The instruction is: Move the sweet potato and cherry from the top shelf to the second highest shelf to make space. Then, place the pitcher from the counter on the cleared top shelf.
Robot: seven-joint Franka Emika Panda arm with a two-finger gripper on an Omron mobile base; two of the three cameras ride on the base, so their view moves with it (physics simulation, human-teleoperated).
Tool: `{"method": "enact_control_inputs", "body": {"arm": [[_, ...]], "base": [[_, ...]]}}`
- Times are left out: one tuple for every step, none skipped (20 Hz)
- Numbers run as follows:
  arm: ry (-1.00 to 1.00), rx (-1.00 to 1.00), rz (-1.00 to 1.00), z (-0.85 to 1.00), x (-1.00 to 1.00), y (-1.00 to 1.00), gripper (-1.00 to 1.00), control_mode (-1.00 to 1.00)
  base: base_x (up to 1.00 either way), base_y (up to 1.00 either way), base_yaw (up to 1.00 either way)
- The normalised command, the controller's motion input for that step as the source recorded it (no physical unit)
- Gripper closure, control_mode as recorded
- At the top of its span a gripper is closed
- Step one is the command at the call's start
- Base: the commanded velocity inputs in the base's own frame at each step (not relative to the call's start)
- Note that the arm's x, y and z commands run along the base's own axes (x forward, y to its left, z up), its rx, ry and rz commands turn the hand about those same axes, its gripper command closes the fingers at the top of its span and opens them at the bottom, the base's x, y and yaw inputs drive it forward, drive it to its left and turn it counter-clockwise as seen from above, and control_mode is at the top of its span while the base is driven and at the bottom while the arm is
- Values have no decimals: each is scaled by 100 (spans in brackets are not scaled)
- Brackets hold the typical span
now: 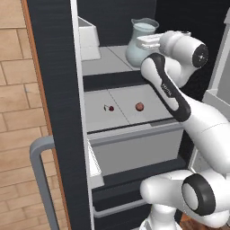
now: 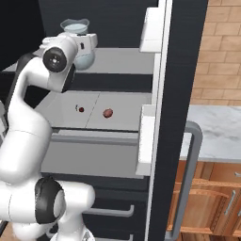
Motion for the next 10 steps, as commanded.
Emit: {"method": "enact_control_inputs", "body": {"arm": [[2, 2, 0, 1, 78, 1, 100, -100], [2, 0, 0, 0, 80, 3, 100, -100], [3, 0, 0, 0, 82, 4, 100, -100], [4, 0, 0, 0, 81, 8, 100, -100], [4, 0, 0, 0, 81, 11, 100, -100], [3, 0, 0, 0, 80, 12, 100, -100], [2, 0, 0, 0, 80, 15, 100, -100], [2, -1, 0, 0, 80, 19, 100, -100], [2, -2, 0, -1, 81, 20, 100, -100], [1, -3, 0, -1, 81, 20, 100, -100]], "base": [[0, 0, 0], [0, 0, 0], [0, 0, 0], [0, 0, 0], [0, 0, 0], [0, 0, 0], [0, 0, 0], [0, 0, 0], [0, 0, 0], [0, 0, 0]]}}
